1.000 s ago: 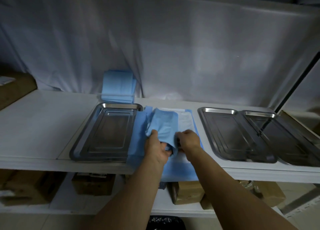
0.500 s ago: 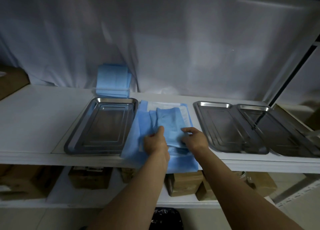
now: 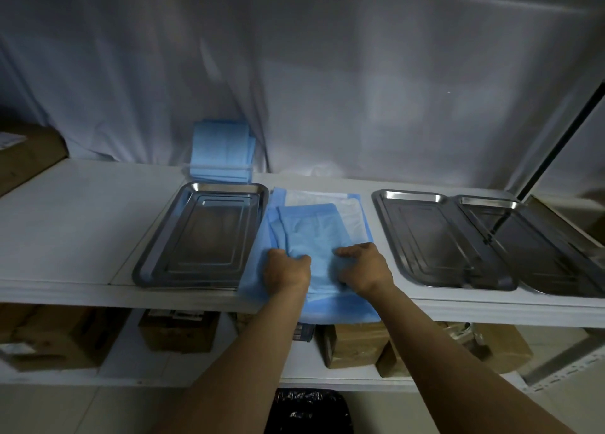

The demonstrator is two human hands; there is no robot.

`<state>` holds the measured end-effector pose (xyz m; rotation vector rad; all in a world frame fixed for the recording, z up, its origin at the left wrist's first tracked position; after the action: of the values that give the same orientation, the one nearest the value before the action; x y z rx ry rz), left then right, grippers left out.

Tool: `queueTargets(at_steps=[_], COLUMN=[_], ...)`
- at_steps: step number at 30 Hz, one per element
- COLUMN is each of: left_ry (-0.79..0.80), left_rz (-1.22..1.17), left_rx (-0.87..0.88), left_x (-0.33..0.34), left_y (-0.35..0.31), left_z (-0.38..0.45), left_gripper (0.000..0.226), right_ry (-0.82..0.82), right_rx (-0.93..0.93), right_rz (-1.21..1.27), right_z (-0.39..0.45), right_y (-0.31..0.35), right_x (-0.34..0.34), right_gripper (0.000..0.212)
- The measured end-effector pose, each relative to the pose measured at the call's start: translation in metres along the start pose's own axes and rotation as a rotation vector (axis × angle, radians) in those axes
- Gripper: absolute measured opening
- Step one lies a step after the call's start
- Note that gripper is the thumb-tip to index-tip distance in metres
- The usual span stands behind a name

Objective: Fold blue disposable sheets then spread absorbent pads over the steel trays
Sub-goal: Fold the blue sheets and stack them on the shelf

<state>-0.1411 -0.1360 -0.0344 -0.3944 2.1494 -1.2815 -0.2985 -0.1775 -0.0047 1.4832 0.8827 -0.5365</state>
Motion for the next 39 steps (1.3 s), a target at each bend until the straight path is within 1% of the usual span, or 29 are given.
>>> queueTargets(at_steps=[4, 7, 9, 12, 14, 16, 18, 19, 20, 21, 23, 24, 25, 26, 27, 28, 31, 33, 36, 37, 39], left_ry=[0.037, 0.035, 0.055, 0.039, 0.02, 0.044, 0.056, 0.054, 0.049, 0.05, 0.049, 0.051, 0.06, 0.068, 0.07, 0.058, 0.027, 0.016, -0.03, -0.036, -0.023], left_rz=[0.064, 0.049, 0.013, -0.012, -0.003, 0.023, 0.036, 0.045, 0.038, 0.014, -0.045, -0.078, -0.105, -0.122, -0.135, -0.144, -0.104, -0.098, -0.089, -0.071, -0.061], left_rx=[-0.037, -0.076, -0.079, -0.021, 0.02, 0.061, 0.096, 0.11, 0.116, 0.119, 0.128, 0.146, 0.169, 0.16, 0.138, 0.118, 0.169, 0.185, 0.213, 0.233, 0.242], left_x=[-0.006, -0.007, -0.005, -0.006, -0.008, -0.003, 0.0, 0.0, -0.001, -0.003, -0.004, -0.003, -0.001, 0.001, 0.002, 0.003, 0.0, -0.003, -0.008, -0.009, -0.009], left_y=[-0.007, -0.011, -0.015, -0.029, -0.039, -0.04, -0.035, -0.032, -0.029, -0.027, -0.027, -0.026, -0.026, -0.025, -0.024, -0.022, -0.024, -0.023, -0.026, -0.027, -0.029], left_z=[0.003, 0.007, 0.01, 0.022, 0.031, 0.043, 0.052, 0.055, 0.055, 0.054, 0.049, 0.05, 0.052, 0.052, 0.052, 0.052, 0.048, 0.041, 0.037, 0.036, 0.033], left_gripper=[0.024, 0.028, 0.036, 0.05, 0.05, 0.038, 0.025, 0.026, 0.029, 0.028, 0.02, 0.022, 0.021, 0.019, 0.016, 0.016, 0.026, 0.03, 0.051, 0.053, 0.048], right_ry=[0.019, 0.03, 0.06, 0.113, 0.131, 0.098, -0.001, -0.068, -0.131, -0.168, -0.144, -0.112, -0.083, -0.071, -0.084, -0.104, -0.092, -0.084, -0.118, -0.115, -0.065], right_rx=[-0.091, -0.192, -0.266, -0.325, -0.34, -0.326, -0.283, -0.257, -0.235, -0.218, -0.192, -0.189, -0.188, -0.178, -0.156, -0.133, -0.098, -0.087, -0.056, -0.048, -0.033], right_rz=[-0.168, -0.349, -0.431, -0.414, -0.38, -0.385, -0.382, -0.352, -0.291, -0.2, -0.043, -0.028, -0.057, -0.117, -0.189, -0.265, -0.415, -0.378, -0.256, -0.233, -0.275], right_z=[-0.002, -0.004, -0.004, -0.003, -0.004, -0.003, 0.001, 0.005, 0.01, 0.017, 0.029, 0.035, 0.041, 0.046, 0.05, 0.055, 0.07, 0.075, 0.079, 0.079, 0.077], right_y=[0.002, 0.01, 0.016, 0.02, 0.019, 0.02, 0.025, 0.03, 0.037, 0.045, 0.069, 0.082, 0.096, 0.107, 0.116, 0.12, 0.123, 0.122, 0.121, 0.12, 0.12], right_x=[-0.002, 0.001, 0.006, 0.009, 0.01, 0.007, -0.001, -0.005, -0.01, -0.011, -0.007, -0.003, 0.002, 0.004, 0.005, 0.004, 0.004, 0.002, -0.001, 0.0, 0.005], right_gripper=[0.042, 0.044, 0.045, 0.048, 0.047, 0.037, 0.023, 0.025, 0.028, 0.029, 0.031, 0.033, 0.034, 0.041, 0.051, 0.055, 0.043, 0.041, 0.049, 0.055, 0.063])
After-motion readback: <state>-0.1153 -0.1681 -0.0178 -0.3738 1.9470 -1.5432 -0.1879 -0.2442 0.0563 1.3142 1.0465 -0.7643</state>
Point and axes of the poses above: each hand's wrist, its own z-axis towards the middle knuckle, its own x-axis out of the palm, y = z × x, the point moved 6 cm from there along z, towards the middle knuckle, and after that the axes turned 4 degrees about -x, right-handed, at the moved point
